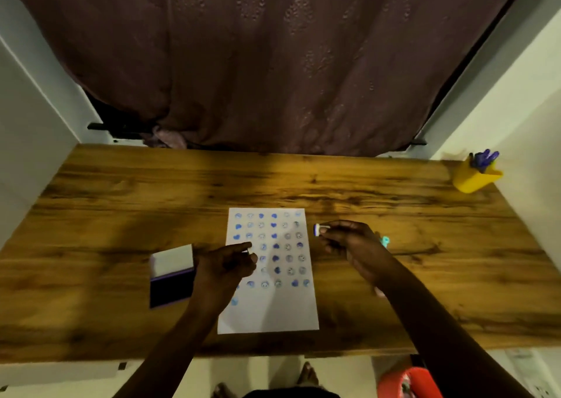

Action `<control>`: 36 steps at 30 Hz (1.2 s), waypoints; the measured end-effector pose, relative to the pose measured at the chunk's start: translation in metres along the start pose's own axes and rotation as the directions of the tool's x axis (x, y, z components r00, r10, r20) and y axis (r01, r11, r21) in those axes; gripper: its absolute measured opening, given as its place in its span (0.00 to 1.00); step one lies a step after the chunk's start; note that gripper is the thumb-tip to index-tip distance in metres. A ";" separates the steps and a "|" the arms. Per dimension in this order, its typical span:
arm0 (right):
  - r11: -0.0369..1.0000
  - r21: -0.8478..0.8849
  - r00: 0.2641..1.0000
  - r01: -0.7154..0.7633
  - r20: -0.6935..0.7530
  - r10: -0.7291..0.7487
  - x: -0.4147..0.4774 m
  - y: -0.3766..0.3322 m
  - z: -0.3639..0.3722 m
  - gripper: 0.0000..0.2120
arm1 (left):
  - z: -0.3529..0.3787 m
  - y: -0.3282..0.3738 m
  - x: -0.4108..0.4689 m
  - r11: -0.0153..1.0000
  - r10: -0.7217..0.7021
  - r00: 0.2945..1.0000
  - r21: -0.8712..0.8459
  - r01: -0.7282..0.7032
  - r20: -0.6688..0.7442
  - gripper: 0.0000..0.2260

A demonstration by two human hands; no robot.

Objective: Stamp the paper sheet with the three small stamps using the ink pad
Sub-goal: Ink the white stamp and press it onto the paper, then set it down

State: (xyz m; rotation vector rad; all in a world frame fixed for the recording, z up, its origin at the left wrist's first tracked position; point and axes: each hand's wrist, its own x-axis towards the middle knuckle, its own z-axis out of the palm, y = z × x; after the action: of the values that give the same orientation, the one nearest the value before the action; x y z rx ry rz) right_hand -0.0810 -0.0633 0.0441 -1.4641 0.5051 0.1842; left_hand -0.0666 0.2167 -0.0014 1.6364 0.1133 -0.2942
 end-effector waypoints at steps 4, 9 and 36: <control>0.976 -0.209 0.993 0.062 -0.085 -0.081 -0.003 0.008 -0.036 0.06 | 0.040 0.006 -0.001 0.999 0.017 1.000 -0.030 -0.016 0.019 0.13; 0.664 -0.719 0.976 0.205 0.103 -0.190 -0.007 0.038 -0.018 0.09 | 0.063 0.011 0.002 0.999 0.011 1.000 -0.047 -0.010 0.022 0.11; 0.211 -0.873 0.893 0.441 0.403 -0.198 0.006 0.128 0.124 0.17 | -0.011 -0.010 0.003 0.998 0.052 0.977 0.034 -0.046 -0.206 0.11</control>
State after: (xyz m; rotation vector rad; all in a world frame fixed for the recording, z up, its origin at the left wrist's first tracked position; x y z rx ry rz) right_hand -0.1027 0.0718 -0.0703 -2.7137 -0.2320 0.3348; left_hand -0.0651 0.2285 -0.0111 1.6931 0.2275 -0.0871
